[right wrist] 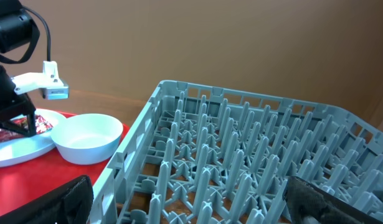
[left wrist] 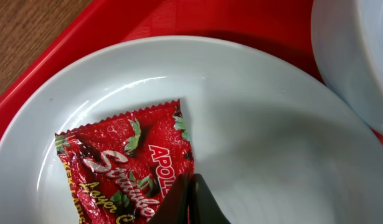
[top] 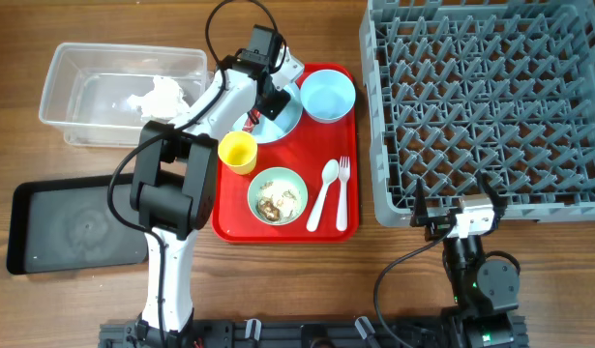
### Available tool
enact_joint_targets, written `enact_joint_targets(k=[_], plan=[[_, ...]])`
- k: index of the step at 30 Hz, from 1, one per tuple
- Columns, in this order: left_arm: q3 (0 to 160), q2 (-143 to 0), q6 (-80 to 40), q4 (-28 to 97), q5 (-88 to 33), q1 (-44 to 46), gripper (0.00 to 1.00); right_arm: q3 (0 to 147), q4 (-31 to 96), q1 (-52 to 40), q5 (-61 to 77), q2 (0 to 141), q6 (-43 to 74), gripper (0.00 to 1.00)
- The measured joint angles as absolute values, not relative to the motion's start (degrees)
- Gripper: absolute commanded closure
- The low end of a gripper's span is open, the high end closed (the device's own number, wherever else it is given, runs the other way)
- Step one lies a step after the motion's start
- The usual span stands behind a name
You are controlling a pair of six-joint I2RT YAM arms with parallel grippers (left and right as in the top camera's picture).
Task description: Sort waste into correct bins and load items into the dishwasher rack
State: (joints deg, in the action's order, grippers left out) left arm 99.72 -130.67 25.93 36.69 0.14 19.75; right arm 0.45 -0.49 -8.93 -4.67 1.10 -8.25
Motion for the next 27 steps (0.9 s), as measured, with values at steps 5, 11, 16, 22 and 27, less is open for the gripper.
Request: enact_joint_targets(k=[5, 11, 16, 22, 27], plan=[[99.7, -129.8, 25.5, 36.7, 0.6, 19.7, 0.96, 0.4, -0.5, -8.9, -4.7, 1.1, -8.3, 0.0], [99.7, -125.4, 23.2, 36.7, 3.1, 19.7, 0.96, 0.4, -0.5, -8.9, -4.7, 1.1, -8.3, 0.0], [99.7, -120.3, 21.3, 36.7, 4.7, 19.7, 0.96, 0.4, -0.5, -8.9, -4.7, 1.1, -8.3, 0.0], [99.7, -113.7, 19.8, 38.3, 5.3, 19.7, 0.96, 0.4, -0.5, -8.9, -4.7, 1.1, -8.3, 0.0], [99.7, -110.7, 19.2, 40.9, 5.4, 19.7, 0.39, 0.4, -0.5, -8.9, -4.7, 1.1, -8.3, 0.0]])
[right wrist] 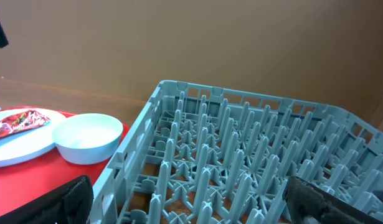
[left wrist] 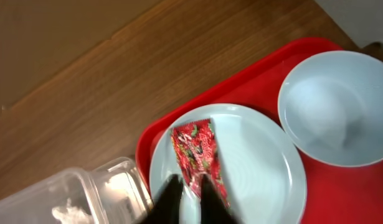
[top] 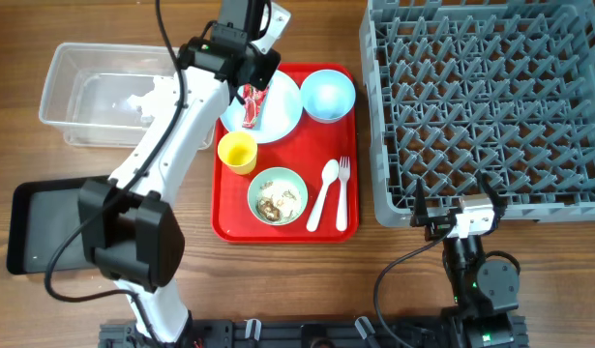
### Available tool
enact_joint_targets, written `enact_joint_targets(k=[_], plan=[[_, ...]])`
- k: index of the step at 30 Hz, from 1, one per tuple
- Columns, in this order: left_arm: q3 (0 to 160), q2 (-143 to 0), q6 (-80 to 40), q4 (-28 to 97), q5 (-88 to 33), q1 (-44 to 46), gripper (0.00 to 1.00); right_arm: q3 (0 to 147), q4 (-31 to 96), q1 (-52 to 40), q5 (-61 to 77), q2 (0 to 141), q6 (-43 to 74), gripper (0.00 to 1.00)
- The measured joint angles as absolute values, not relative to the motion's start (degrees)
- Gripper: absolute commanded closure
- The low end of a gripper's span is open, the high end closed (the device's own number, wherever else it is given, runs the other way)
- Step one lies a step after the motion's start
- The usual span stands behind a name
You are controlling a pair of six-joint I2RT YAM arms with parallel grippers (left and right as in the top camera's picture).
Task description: Sort waste into correct bins and load items into the dishwasher rack
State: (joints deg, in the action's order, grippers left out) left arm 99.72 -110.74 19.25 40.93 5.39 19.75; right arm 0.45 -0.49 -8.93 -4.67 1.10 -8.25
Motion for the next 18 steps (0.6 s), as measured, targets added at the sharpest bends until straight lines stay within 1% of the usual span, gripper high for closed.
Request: enact_joint_targets(k=[1, 2, 4, 10, 13, 18], plan=[[99.7, -110.7, 18.9, 41.3, 5.5, 19.7, 0.31, 0.4, -0.5, -8.9, -4.7, 1.1, -8.3, 0.0], [99.7, -110.8, 18.5, 41.7, 5.5, 19.7, 0.19, 0.4, -0.5, -8.9, -4.7, 1.1, -8.3, 0.0], [99.7, -111.4, 17.5, 42.2, 5.5, 19.7, 0.0, 0.4, -0.5, -8.9, -4.7, 1.1, -8.3, 0.0], [99.7, -117.3, 16.8, 44.0, 5.7, 19.7, 0.01, 0.4, -0.5, -8.9, -4.7, 1.1, -8.3, 0.0], [99.7, -121.4, 16.7, 44.2, 5.7, 19.4, 0.05, 0.4, -0.5, -8.9, -4.7, 1.1, -8.3, 0.0], [99.6, -124.9, 16.6, 44.3, 5.7, 18.7, 0.05, 0.4, -0.5, -8.9, -4.7, 1.1, -8.3, 0.0]])
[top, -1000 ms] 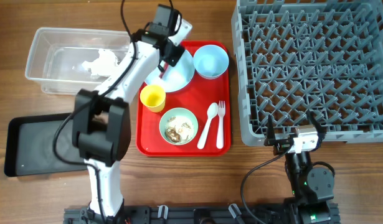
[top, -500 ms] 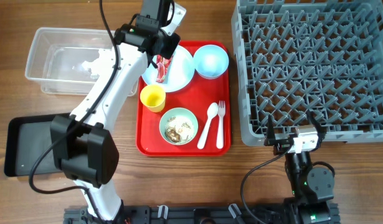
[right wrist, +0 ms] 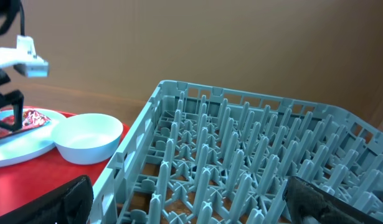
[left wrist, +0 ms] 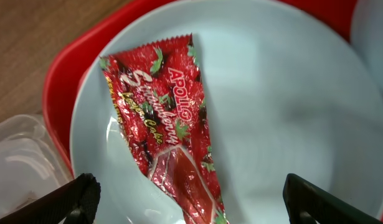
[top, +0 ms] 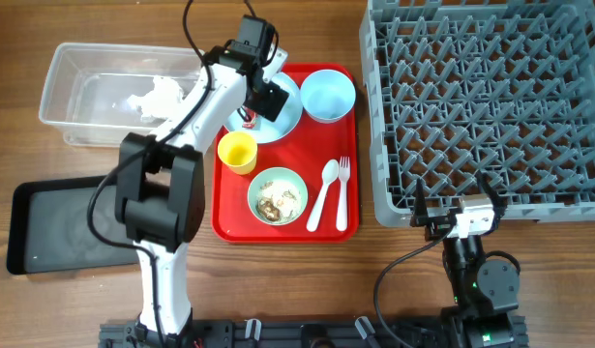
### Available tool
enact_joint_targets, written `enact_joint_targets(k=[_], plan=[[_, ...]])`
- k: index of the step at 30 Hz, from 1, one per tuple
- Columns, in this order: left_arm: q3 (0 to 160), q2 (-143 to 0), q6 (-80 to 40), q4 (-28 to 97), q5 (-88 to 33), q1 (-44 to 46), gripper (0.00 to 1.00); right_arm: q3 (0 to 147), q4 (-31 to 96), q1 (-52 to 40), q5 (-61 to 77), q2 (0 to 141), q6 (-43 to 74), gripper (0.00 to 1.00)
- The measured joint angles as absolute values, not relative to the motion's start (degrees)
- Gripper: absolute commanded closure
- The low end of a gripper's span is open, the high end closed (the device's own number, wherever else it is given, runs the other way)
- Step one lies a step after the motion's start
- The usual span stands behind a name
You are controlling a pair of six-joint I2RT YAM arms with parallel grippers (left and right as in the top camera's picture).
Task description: Sort waste into correct bins and load items into the dishwasher rack
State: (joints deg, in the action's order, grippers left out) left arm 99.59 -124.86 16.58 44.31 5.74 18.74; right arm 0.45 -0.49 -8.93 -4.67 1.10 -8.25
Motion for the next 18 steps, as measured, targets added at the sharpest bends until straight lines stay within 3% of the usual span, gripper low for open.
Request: enact_joint_targets(k=[18], plan=[[99.5, -129.6, 16.3, 43.3, -2.9, 14.4, 0.16, 0.4, -0.5, -8.9, -4.7, 1.1, -8.3, 0.0]])
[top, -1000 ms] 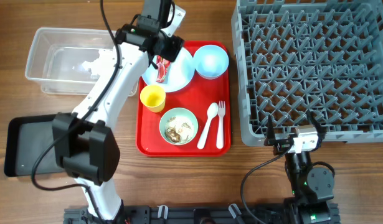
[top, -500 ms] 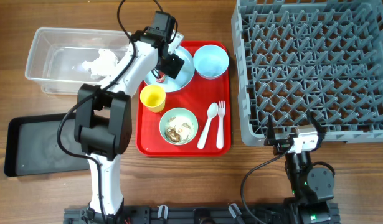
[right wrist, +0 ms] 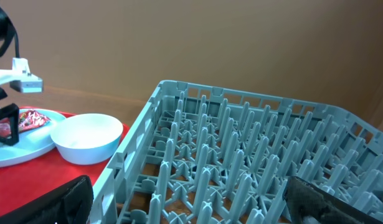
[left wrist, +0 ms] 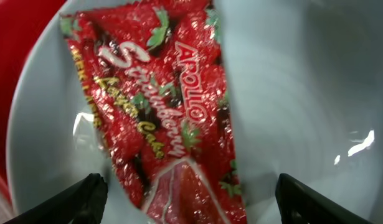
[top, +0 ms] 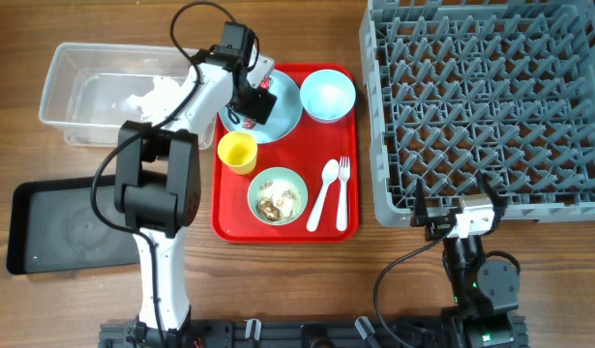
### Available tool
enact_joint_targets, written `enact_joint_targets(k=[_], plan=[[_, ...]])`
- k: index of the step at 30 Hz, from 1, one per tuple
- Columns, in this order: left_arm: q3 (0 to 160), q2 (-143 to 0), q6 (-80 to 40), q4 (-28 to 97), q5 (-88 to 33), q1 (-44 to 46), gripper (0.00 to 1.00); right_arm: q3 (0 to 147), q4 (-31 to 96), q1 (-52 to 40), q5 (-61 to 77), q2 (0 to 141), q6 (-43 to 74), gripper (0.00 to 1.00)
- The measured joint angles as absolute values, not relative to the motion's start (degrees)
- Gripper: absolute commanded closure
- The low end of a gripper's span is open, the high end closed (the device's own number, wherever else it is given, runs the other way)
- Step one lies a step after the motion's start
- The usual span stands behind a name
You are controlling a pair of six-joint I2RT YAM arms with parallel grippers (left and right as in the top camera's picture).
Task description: Sort waste into correct bins and load items into the dishwasher rack
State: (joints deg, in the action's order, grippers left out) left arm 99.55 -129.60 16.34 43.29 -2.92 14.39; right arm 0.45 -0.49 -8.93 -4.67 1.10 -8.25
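Observation:
A red strawberry-cake wrapper lies on the pale blue plate at the back left of the red tray. My left gripper is open and low over the wrapper, with one black finger on each side of its near end. Overhead, the left gripper covers most of the plate. My right gripper is open and holds nothing, in front of the grey dish rack.
On the tray are a pale blue bowl, a yellow cup, a bowl of food scraps, a white spoon and a fork. A clear bin with white tissue stands at the back left, a black tray at the front left.
My open left gripper has come lower onto the wrapper, which now fills more of the wrist view, and it sits slightly further left over the plate. The right arm has not moved.
My left gripper was shut with its tips at the wrapper on the plate. Then it was high above the plate, still shut, with the wrapper lying on the plate. Then it was open and low over the wrapper, and now it straddles the wrapper's end.

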Motion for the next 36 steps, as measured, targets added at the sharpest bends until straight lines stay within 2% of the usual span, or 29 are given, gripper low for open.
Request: enact_joint_targets(k=[1, 4, 5, 14, 18, 36], plan=[[99.5, -129.6, 16.3, 43.1, -3.0, 14.4, 0.2, 0.4, -0.5, -8.9, -4.7, 1.1, -8.3, 0.0], [99.5, -129.6, 16.4, 42.9, -3.3, 14.5, 0.42, 0.4, -0.5, -8.9, -4.7, 1.1, -8.3, 0.0], [99.5, -129.6, 16.0, 42.8, -3.4, 14.5, 0.47, 0.4, -0.5, -8.9, -4.7, 1.1, -8.3, 0.0], [99.7, -130.3, 15.9, 42.3, -3.7, 14.4, 0.77, 0.4, -0.5, -8.9, -4.7, 1.1, -8.3, 0.0], [99.8, -130.3, 15.7, 42.2, -3.1, 14.4, 0.96, 0.4, -0.5, -8.9, -4.7, 1.1, -8.3, 0.0], [100.7, -128.9, 12.2, 42.9, -1.1, 14.6, 0.96, 0.4, -0.5, -8.9, -4.7, 1.1, -8.3, 0.0]])
